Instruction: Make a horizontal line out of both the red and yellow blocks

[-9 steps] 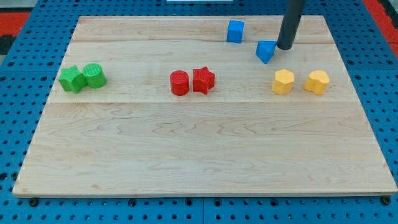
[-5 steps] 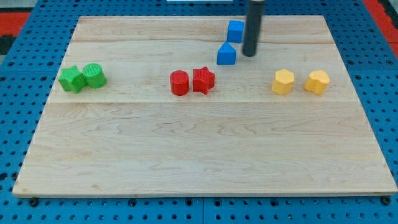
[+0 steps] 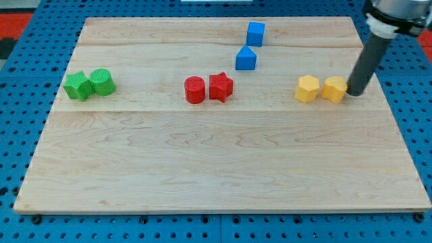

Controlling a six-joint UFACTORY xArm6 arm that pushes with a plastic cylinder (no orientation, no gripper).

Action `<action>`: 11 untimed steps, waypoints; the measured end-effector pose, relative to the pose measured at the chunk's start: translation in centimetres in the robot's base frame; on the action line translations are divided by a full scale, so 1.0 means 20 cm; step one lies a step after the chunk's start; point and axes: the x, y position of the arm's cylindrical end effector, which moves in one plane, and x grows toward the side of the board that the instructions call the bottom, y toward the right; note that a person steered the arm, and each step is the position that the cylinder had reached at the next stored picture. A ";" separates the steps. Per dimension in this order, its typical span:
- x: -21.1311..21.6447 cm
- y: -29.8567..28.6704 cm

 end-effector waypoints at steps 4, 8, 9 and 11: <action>0.00 -0.63; 0.00 -1.30; 0.00 -1.30; 0.00 -1.30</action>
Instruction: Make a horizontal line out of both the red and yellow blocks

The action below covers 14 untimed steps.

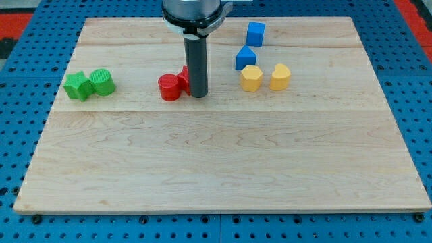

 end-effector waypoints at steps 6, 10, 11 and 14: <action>0.05 -0.49; 0.17 -0.34; 0.12 -0.32; 0.03 -0.32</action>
